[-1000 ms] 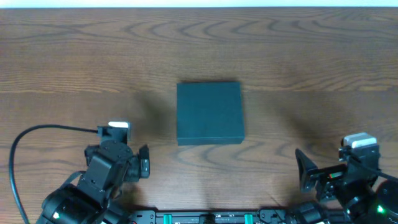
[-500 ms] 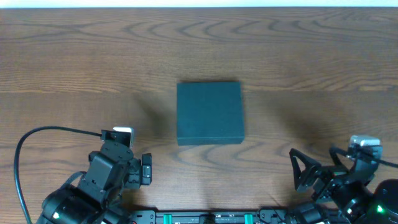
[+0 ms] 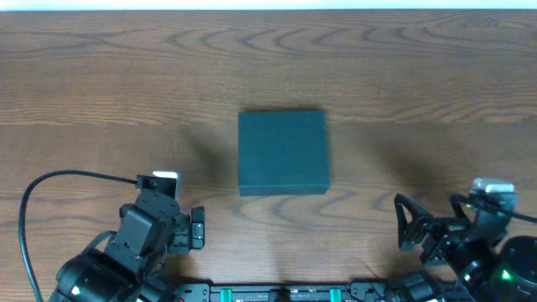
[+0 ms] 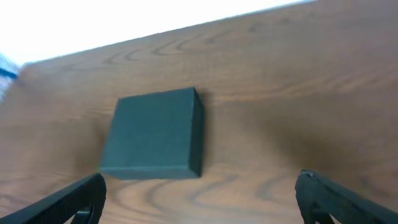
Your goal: Pack container
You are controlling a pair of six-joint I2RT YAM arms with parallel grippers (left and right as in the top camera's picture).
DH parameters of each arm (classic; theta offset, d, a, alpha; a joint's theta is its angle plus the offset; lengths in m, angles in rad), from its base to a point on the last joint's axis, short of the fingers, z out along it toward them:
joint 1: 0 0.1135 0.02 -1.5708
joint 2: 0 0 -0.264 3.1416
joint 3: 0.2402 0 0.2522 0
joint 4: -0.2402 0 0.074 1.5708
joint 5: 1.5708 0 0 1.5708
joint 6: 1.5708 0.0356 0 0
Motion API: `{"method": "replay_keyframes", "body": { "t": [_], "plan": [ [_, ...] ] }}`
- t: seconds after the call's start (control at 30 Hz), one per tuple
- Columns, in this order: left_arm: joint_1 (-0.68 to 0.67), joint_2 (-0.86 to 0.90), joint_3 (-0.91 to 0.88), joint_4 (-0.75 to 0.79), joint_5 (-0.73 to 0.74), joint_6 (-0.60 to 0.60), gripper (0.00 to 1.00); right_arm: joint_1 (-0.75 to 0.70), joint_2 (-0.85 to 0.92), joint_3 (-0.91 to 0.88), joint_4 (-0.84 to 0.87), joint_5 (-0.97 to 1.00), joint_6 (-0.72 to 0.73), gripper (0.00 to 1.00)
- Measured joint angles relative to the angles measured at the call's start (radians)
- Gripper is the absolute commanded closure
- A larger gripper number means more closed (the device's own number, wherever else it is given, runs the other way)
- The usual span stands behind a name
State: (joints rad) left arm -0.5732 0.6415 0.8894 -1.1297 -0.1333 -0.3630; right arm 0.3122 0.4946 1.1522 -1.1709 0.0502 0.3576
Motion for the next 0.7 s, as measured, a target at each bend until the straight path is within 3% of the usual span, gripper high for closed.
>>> {"method": "replay_keyframes", "body": {
  "t": [0.3, 0.7],
  "plan": [
    [0.0, 0.0, 0.0, -0.001, 0.003, 0.0, 0.05, 0.001, -0.209, -0.239, 0.147, 0.011, -0.185, 0.01],
    [0.0, 0.0, 0.0, 0.0, 0.003, 0.0, 0.05, -0.053, -0.472, -0.655, 0.226, 0.004, -0.234, 0.01]
  ]
}}
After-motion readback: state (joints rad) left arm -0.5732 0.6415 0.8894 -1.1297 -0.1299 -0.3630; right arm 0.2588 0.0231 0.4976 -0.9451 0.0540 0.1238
